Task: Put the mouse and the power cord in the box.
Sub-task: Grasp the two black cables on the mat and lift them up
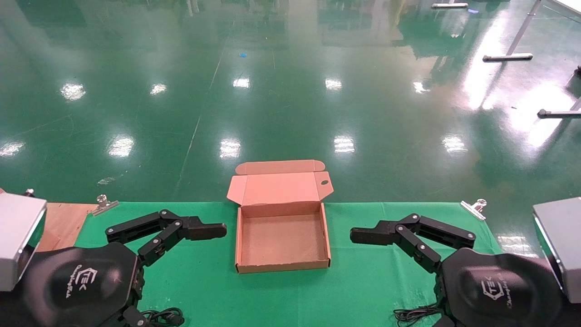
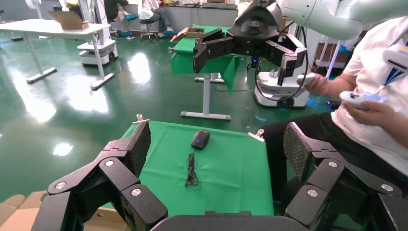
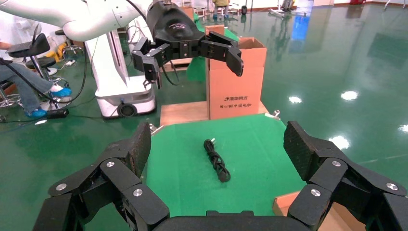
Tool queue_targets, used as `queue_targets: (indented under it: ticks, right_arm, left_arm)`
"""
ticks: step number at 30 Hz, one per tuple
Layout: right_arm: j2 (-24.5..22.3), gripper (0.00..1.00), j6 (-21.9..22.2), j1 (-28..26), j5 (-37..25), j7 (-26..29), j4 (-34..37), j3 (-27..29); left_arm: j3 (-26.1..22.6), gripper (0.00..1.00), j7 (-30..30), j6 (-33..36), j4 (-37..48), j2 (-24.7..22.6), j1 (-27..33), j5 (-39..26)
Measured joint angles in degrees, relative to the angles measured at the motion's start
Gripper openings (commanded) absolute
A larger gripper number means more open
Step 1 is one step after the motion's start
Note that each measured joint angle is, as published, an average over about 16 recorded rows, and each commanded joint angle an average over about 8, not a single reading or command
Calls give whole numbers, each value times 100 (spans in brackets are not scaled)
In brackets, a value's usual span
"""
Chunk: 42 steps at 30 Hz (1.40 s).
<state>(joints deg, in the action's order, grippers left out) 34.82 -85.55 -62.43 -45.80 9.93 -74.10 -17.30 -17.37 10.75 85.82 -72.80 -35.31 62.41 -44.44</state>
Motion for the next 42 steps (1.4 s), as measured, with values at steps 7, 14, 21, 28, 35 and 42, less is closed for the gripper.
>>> queue_targets:
  ticks: [7,14,21,28,35,42]
  right_arm:
    - [64,100,-96,-457,-1392,-150,-90,-519]
    - [375,100,-148,-1181,-3620,-433,-21,-1384]
    - [840,100,182,-1665,-5554,-1042,465,-2124]
    - [1331,100,854,-1826,-6538,-2002,1444,-2490]
    - [1913,100,1492,-1960,-6819,-2919,2828,-2627]
    - [2482,100,1948,-2157,-6810,-3635,4230,-2651]
  left_arm:
    - [-372,100,-99,115,331,-96,277,-800]
    - [-1105,100,-478,190,1216,-425,874,-2431]
    - [-1902,100,-1124,-44,2628,-1003,1652,-4255]
    - [-2449,100,-1831,-592,4119,-1622,2332,-5524]
    - [-2670,100,-2462,-1175,5308,-2082,2641,-6026]
    - [-2689,100,-2967,-1635,6104,-2332,2710,-6093]
